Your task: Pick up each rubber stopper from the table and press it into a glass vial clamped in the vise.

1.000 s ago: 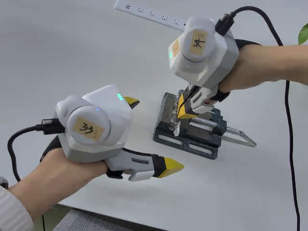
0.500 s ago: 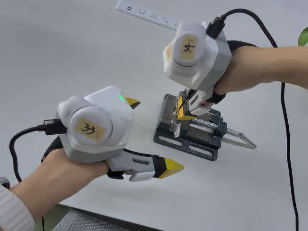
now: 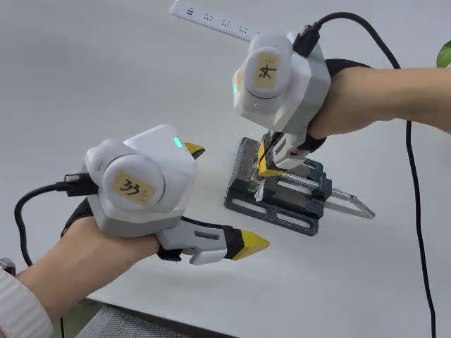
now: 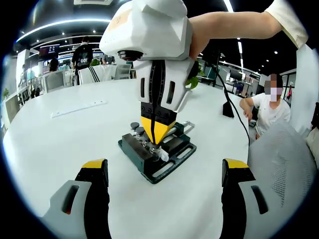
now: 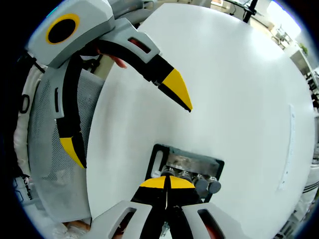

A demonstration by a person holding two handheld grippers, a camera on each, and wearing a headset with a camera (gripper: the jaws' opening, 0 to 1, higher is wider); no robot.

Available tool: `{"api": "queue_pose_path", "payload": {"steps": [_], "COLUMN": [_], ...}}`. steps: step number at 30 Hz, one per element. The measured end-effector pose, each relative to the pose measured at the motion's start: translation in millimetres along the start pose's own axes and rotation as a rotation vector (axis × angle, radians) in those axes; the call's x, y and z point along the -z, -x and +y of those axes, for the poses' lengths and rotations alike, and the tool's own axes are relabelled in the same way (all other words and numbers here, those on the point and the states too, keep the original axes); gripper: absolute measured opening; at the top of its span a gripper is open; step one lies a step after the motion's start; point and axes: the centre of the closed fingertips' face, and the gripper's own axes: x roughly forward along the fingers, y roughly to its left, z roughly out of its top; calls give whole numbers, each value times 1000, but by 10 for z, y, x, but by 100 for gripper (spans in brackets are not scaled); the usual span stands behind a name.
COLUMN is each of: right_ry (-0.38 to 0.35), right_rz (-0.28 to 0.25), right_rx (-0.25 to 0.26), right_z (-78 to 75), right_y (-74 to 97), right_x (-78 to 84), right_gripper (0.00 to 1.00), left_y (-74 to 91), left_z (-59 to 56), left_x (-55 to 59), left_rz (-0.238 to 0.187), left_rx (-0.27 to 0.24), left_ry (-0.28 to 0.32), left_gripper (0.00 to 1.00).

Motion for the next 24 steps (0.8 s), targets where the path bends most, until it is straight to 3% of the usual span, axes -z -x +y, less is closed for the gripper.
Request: {"api": "queue_pose_path", "payload": {"steps": [15,24], "right_ry": [-34,-4], "right_rz": [-33,10], "right_rx": [-1,20], "right_z": [37,30], "right_y": [4,9], "right_x": [7,-10], "right_gripper": [0,0], "left_y": [9,-13], "left_z": [11,14], "left_x": [-20,-38], "left_rz": [-4,-6], "left_rx": [-3,-1], "left_ry": [3,0], "left_gripper": [93,93]}}
